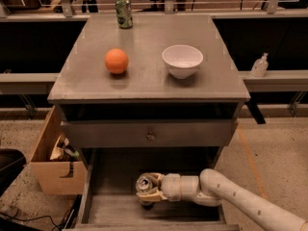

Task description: Place 7up can into middle drawer

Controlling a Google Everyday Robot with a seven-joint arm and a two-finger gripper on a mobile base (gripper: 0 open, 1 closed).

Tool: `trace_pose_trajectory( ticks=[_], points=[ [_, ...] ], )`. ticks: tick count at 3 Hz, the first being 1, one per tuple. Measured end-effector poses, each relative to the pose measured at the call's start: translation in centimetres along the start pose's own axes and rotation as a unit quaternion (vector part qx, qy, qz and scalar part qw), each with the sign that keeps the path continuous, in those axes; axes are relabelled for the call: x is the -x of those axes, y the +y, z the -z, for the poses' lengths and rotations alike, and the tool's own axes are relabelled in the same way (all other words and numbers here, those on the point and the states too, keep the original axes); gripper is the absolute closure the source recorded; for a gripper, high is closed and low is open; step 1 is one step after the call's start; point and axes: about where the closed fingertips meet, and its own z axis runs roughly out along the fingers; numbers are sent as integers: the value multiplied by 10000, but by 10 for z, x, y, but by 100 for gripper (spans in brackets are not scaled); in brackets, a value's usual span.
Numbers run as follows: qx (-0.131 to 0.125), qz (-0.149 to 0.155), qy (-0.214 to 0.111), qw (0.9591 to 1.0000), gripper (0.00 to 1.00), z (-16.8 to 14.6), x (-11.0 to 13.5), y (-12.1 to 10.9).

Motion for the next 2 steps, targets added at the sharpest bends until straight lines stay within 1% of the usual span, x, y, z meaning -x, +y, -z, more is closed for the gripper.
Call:
trace_pose_trajectory(
  ticks=[1, 2],
  points=[
    [-45, 3, 52, 10000, 100, -6, -7, -3],
    [-29, 2, 46, 10000, 83, -8, -7, -2]
  ],
)
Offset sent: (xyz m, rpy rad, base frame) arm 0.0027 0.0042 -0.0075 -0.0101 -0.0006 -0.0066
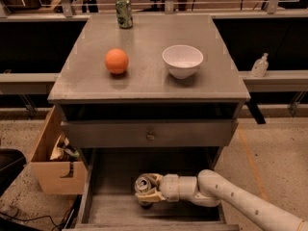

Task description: Place 7up can into middle drawer

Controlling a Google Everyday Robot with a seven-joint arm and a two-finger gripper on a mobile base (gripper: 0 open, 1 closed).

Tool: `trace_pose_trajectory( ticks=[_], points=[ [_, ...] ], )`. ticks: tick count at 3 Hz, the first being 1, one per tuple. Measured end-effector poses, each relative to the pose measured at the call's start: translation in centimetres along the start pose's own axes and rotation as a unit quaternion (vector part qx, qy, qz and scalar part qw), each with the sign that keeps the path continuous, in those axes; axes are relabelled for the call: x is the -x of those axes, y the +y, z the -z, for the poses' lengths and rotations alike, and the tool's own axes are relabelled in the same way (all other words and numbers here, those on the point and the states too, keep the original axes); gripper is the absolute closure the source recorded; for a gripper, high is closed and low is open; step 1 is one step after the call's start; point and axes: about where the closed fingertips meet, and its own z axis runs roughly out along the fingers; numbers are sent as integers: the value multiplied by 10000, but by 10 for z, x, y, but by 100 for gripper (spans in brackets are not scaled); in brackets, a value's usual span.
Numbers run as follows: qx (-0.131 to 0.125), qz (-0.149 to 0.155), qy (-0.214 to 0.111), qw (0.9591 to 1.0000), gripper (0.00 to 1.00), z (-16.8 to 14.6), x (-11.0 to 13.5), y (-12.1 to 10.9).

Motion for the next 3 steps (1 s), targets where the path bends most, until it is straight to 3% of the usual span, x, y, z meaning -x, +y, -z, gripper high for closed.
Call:
trace_pose_trajectory(
  ticks=[3],
  points=[
    [53, -3, -18, 10000, 13, -5, 1, 3]
  ],
)
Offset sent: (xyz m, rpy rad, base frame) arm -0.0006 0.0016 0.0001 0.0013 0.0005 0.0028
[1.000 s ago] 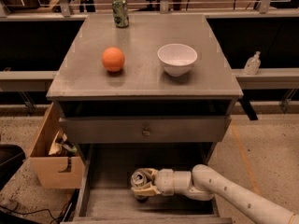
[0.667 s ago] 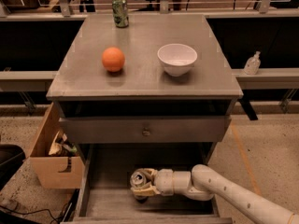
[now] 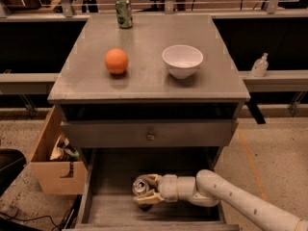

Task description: Place 7up can into middle drawer

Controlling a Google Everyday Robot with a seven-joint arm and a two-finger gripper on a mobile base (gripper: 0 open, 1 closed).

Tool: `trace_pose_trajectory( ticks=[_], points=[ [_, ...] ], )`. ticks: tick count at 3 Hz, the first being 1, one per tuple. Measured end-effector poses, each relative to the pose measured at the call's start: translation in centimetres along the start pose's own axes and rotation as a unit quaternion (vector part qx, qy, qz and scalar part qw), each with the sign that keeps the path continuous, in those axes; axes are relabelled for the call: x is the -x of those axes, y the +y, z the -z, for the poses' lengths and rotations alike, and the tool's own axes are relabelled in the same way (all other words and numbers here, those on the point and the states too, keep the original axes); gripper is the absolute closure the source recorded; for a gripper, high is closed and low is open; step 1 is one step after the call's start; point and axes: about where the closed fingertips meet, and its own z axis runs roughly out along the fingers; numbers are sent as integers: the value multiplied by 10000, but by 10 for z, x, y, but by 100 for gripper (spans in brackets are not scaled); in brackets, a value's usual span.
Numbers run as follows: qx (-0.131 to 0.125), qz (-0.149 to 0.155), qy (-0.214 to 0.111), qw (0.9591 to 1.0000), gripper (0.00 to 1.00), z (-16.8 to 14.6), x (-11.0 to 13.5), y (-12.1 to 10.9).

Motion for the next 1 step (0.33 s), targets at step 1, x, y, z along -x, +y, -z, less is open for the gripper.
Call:
trace_pose_trajectory(
  ticks=[1],
  points=[
    [17, -1, -6, 10000, 0, -2, 0, 1]
  ],
)
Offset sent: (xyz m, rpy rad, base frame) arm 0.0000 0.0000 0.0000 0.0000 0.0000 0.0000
